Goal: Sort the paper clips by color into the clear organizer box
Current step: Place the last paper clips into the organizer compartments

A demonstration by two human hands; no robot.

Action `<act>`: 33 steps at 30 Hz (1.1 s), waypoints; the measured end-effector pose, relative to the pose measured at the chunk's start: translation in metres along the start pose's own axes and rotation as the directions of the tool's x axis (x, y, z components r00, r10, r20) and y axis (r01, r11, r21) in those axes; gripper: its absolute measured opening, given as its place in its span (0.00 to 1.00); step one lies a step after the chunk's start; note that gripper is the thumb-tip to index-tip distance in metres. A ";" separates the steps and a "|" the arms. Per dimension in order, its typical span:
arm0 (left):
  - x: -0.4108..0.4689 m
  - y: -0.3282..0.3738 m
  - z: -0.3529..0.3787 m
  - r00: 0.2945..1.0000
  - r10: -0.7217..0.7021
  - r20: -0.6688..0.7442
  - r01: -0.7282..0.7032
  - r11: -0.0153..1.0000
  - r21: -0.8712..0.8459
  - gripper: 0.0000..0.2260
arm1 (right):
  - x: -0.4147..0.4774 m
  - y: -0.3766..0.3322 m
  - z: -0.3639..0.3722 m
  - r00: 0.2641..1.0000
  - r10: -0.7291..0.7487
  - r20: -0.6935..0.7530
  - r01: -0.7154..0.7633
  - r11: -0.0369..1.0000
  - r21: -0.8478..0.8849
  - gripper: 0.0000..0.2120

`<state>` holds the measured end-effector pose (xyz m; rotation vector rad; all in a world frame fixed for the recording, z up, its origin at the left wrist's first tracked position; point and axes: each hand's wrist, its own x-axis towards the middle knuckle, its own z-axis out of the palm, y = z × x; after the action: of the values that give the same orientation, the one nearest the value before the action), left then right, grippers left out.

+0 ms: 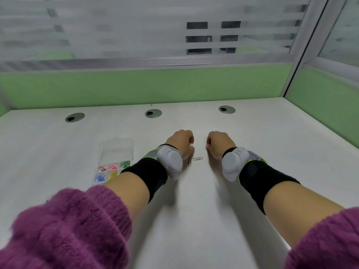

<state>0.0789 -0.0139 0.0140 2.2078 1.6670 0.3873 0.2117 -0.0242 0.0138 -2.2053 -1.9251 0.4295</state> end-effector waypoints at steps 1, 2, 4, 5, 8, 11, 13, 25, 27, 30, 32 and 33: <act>-0.001 -0.001 -0.001 1.000 -0.003 -0.002 0.003 1.000 0.000 0.10 | -0.001 -0.002 0.000 1.000 0.000 -0.001 0.000 1.000 0.002 0.12; -0.004 -0.003 -0.002 1.000 -0.004 -0.005 0.004 1.000 0.001 0.10 | -0.003 -0.004 0.001 1.000 0.001 0.001 -0.001 1.000 0.003 0.13; -0.008 -0.005 -0.004 1.000 -0.004 -0.011 0.004 1.000 0.000 0.10 | -0.007 -0.009 0.001 1.000 0.001 0.007 -0.001 1.000 0.000 0.14; -0.009 -0.005 -0.005 1.000 -0.006 -0.010 0.006 1.000 0.001 0.10 | -0.008 -0.009 0.001 1.000 0.006 0.014 -0.005 1.000 -0.006 0.14; -0.016 -0.009 -0.011 1.000 -0.005 -0.018 0.005 1.000 0.002 0.10 | -0.013 -0.015 0.001 0.999 0.012 0.035 -0.011 1.000 -0.018 0.13; -0.027 -0.016 -0.022 1.000 -0.007 -0.022 0.007 1.000 0.005 0.10 | -0.021 -0.028 -0.001 0.999 -0.011 0.042 0.012 1.000 -0.009 0.14; -0.031 -0.021 -0.028 0.999 -0.011 -0.030 0.011 1.000 0.008 0.10 | -0.025 -0.036 -0.003 0.998 -0.041 0.046 0.041 0.999 0.003 0.15; -0.088 -0.078 -0.080 0.984 -0.110 -0.143 0.113 0.994 0.014 0.10 | -0.064 -0.121 0.001 0.965 -0.261 0.039 0.261 0.965 0.011 0.14; -0.099 -0.090 -0.087 0.978 -0.133 -0.160 0.137 0.991 0.015 0.10 | -0.072 -0.136 0.005 0.955 -0.294 0.044 0.294 0.956 0.007 0.14; -0.109 -0.104 -0.094 0.972 -0.158 -0.173 0.163 0.987 0.011 0.09 | -0.077 -0.153 0.011 0.944 -0.325 0.054 0.326 0.945 0.008 0.15; -0.116 -0.114 -0.098 0.967 -0.180 -0.181 0.185 0.983 0.010 0.09 | -0.081 -0.164 0.016 0.938 -0.339 0.067 0.339 0.941 0.014 0.15; -0.121 -0.120 -0.100 0.964 -0.192 -0.186 0.197 0.980 0.011 0.09 | -0.083 -0.171 0.019 0.933 -0.352 0.074 0.352 0.936 0.015 0.15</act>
<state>-0.0994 -0.0898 0.0518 2.0565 1.9784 0.5308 0.0352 -0.0828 0.0592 -1.8071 -2.2963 0.4586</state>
